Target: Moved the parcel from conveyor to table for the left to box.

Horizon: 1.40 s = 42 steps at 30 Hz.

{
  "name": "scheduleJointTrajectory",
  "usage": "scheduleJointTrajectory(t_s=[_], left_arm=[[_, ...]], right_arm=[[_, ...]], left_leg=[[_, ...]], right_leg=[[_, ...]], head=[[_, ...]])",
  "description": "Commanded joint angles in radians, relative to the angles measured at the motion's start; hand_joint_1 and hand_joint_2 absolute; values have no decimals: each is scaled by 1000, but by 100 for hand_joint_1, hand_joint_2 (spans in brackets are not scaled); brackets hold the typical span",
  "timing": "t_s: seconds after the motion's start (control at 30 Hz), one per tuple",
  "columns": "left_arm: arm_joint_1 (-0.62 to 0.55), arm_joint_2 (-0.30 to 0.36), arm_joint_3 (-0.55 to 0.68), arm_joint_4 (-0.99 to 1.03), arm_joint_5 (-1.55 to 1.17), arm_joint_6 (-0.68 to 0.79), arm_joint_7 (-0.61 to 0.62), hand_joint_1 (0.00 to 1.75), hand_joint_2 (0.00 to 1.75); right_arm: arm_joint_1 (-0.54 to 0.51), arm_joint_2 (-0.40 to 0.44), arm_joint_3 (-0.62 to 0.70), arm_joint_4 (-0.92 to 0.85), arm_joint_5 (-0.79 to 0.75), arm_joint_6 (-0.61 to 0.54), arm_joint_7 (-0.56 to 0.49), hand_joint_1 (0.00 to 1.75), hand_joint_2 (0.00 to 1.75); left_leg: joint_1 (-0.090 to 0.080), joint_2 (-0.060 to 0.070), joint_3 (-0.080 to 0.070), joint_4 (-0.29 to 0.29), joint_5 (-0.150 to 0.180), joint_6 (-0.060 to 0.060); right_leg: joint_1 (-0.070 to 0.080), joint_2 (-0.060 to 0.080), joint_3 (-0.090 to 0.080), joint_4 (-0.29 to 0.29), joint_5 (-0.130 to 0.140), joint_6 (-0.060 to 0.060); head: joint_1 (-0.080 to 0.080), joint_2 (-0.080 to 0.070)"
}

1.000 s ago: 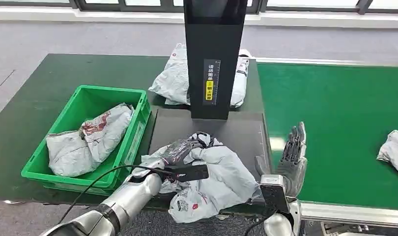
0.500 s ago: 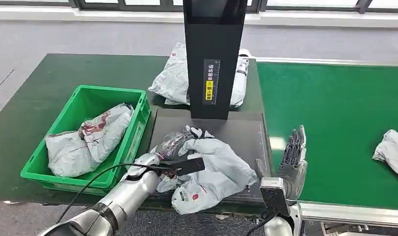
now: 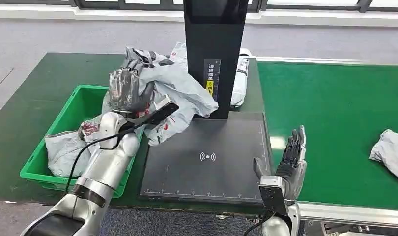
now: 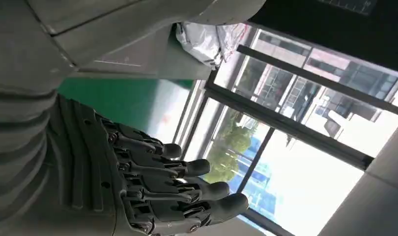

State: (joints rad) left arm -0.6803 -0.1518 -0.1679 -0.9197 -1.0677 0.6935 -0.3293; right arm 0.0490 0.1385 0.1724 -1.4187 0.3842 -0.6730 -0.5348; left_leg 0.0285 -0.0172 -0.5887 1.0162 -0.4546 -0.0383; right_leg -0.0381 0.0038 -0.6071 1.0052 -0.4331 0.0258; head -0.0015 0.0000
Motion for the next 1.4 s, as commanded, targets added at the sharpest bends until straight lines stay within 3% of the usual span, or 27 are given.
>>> scheduleJointTrajectory(t_s=[0.03,0.13,0.2,0.33,0.43,0.47,0.5,0.53,0.57,0.63,0.67,0.7,0.73,0.8,0.9,1.2,1.4], left_arm=[[-172,-39,533,82,-41,5,-136,175,175],[-153,-46,625,66,-91,5,-152,175,175],[-144,-41,638,68,-79,5,-175,175,175],[-133,-46,667,38,-121,5,-166,175,175],[-85,30,652,37,-414,5,113,175,175],[-71,102,567,99,-503,5,283,175,175],[-69,255,285,239,-503,5,587,175,175],[-56,278,282,245,-503,5,608,175,175],[-78,314,230,363,-503,5,686,175,175],[-126,331,216,534,-503,-19,716,175,175],[-129,328,217,552,-503,-42,712,175,175],[-125,314,247,555,-473,-52,672,108,175],[-114,298,260,545,-473,-75,666,0,175],[-102,285,260,527,-482,-82,656,0,175],[-98,241,355,476,-315,-113,486,0,175],[-102,246,356,473,-306,-130,474,0,175],[-111,210,421,370,76,-173,191,0,175]], right_arm=[[-27,-6,-61,4,-17,-25,23,0,175],[33,-22,-57,-22,-30,-25,9,0,175],[46,-20,-58,-27,-35,-25,-1,0,175],[46,-24,-49,-25,-35,-25,0,0,175],[57,-35,-19,-13,-34,-25,10,0,175],[57,-36,-7,-5,-31,-25,14,0,175],[55,-41,7,4,-19,-25,27,0,175],[55,-42,12,7,-18,-25,28,0,175],[52,-45,19,14,-10,-25,40,0,175],[48,-48,23,21,4,-22,61,0,175],[47,-49,24,23,7,-19,65,0,175],[49,-51,22,18,15,-15,75,0,175],[51,-53,20,12,30,-2,90,0,175],[55,-55,17,2,43,11,104,0,175],[63,-57,4,-14,61,31,123,0,175],[65,-57,2,-15,62,34,125,0,175],[53,-60,-1,7,70,54,140,0,175]], left_leg=[[0,6,0,1,0,2],[0,7,1,-1,0,2],[1,2,1,-1,1,2],[1,6,1,0,0,1],[1,6,2,-2,0,2],[0,8,2,-2,0,1],[0,8,2,-2,0,2],[-1,10,4,-4,0,1],[0,9,4,-5,0,2],[0,14,4,-4,-1,0],[1,13,6,-5,-1,-1],[1,16,4,-4,-1,-1],[1,15,4,-4,0,-1],[1,11,3,-4,1,-2],[2,11,0,-2,1,-1],[1,10,-1,-1,1,-2],[2,9,-1,-2,1,0]], right_leg=[[1,4,-2,0,1,-4],[1,4,-3,-1,2,-5],[2,0,-1,-1,1,-5],[1,4,-2,0,1,-4],[2,4,-1,-2,1,-5],[1,6,-2,-1,1,-4],[2,6,0,-2,2,-5],[0,8,-1,-2,2,-5],[1,7,1,-3,2,-6],[2,11,-3,-1,2,-6],[2,10,-1,-2,3,-8],[2,12,-5,-1,3,-8],[2,11,-5,-1,3,-8],[2,9,-4,-1,2,-7],[3,8,-5,-1,2,-6],[2,9,-7,1,3,-7],[3,7,-6,-1,3,-8]], head=[[0,0],[0,0],[0,0],[0,0],[0,0],[0,0],[0,0],[0,0],[1,0],[0,0],[0,0],[-1,0],[0,0],[0,0],[0,0],[0,0],[0,0]])
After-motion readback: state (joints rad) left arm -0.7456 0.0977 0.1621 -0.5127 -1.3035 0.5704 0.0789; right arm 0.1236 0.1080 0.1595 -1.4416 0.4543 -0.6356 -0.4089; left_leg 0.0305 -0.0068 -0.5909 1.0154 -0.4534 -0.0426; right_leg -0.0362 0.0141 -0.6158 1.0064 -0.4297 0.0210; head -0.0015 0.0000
